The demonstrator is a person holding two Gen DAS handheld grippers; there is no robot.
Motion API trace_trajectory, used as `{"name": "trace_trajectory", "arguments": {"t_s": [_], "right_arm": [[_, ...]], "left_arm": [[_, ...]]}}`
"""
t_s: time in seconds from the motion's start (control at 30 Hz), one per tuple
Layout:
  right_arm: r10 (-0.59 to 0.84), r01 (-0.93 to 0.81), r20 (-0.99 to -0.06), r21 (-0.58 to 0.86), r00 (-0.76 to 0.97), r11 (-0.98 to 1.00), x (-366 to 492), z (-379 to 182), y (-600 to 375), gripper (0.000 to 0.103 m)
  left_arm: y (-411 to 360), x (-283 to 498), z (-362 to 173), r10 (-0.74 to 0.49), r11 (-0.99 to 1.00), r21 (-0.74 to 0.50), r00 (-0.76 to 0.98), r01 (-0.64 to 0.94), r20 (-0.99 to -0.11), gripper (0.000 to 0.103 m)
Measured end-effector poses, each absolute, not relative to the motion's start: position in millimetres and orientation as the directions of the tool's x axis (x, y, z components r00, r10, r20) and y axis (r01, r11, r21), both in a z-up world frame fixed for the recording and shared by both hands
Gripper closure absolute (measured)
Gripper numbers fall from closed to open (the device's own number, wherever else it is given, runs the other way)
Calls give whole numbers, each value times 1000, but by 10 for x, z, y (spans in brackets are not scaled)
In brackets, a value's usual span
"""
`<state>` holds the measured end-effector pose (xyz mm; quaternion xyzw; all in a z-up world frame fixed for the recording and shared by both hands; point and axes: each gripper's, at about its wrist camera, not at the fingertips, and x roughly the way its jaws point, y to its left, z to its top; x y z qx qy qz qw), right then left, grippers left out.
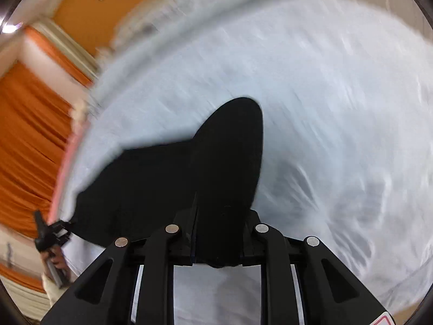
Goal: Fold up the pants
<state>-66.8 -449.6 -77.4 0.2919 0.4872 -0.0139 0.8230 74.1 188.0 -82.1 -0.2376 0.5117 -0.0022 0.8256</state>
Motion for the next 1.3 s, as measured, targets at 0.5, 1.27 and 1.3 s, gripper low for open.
{"name": "trace_trajectory", "arguments": {"t_s": [0.5,1.27,1.3], "right_arm": [[233,-240,-785,111,575,964,-267,-324,-2320,50],[286,-314,-713,98,640,945,181,-231,-1487,26],[263,-278,-695,95,669,956,166,-174,-1629,16]], "left_arm": [[2040,507,-627,-70,883,-323,584,-342,-809,19],[1857,845,-945,-74,878,-301,514,-373,-855,41],[1883,844,-946,-107,873,-332,523,-357,-846,48]]}}
